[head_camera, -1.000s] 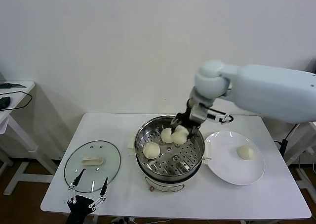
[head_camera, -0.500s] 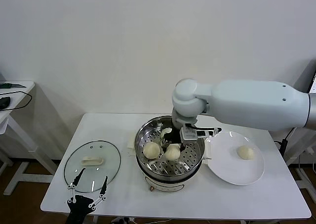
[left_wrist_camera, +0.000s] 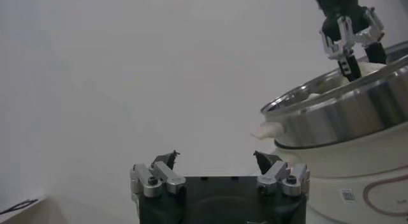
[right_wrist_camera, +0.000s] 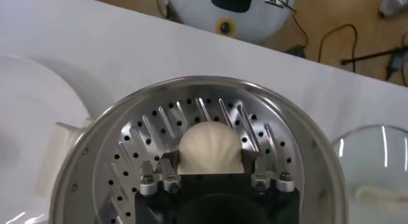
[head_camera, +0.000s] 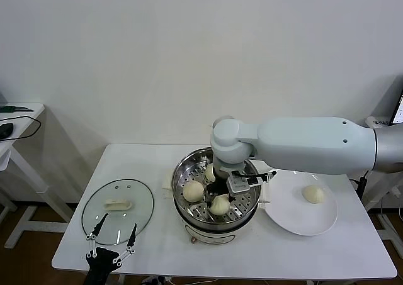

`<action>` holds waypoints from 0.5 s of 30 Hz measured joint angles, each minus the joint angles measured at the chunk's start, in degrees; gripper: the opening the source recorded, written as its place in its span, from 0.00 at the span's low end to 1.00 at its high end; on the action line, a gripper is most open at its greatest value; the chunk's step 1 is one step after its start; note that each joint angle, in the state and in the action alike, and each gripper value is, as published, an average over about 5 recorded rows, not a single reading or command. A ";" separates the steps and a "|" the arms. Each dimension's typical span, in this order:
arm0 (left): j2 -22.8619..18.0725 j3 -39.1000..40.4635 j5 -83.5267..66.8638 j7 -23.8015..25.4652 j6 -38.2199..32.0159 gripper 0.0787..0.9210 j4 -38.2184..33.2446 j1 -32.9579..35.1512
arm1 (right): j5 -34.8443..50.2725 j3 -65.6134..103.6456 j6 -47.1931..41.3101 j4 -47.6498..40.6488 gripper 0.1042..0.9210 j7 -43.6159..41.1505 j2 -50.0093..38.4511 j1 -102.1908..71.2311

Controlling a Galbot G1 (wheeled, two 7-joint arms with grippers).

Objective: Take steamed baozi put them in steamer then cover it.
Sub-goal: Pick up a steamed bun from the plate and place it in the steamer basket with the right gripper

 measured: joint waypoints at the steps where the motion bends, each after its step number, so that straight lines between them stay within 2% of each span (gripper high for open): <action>1: -0.01 0.01 0.00 -0.02 -0.03 0.88 0.07 -0.05 | -0.19 -0.02 0.05 -0.06 0.69 -0.01 0.12 -0.20; 5: -0.05 0.03 -0.02 -0.05 -0.12 0.88 0.24 -0.21 | -1.02 0.01 0.07 -0.30 0.73 0.19 0.52 -0.91; 10: -0.11 -0.01 -0.10 -0.10 -0.16 0.88 0.28 -0.34 | -1.92 0.54 -0.16 -0.57 0.85 0.48 0.65 -1.22; 15: -0.12 -0.12 -0.13 -0.12 -0.24 0.88 0.39 -0.40 | -1.81 1.79 -0.58 -0.54 0.88 0.10 -0.09 -1.09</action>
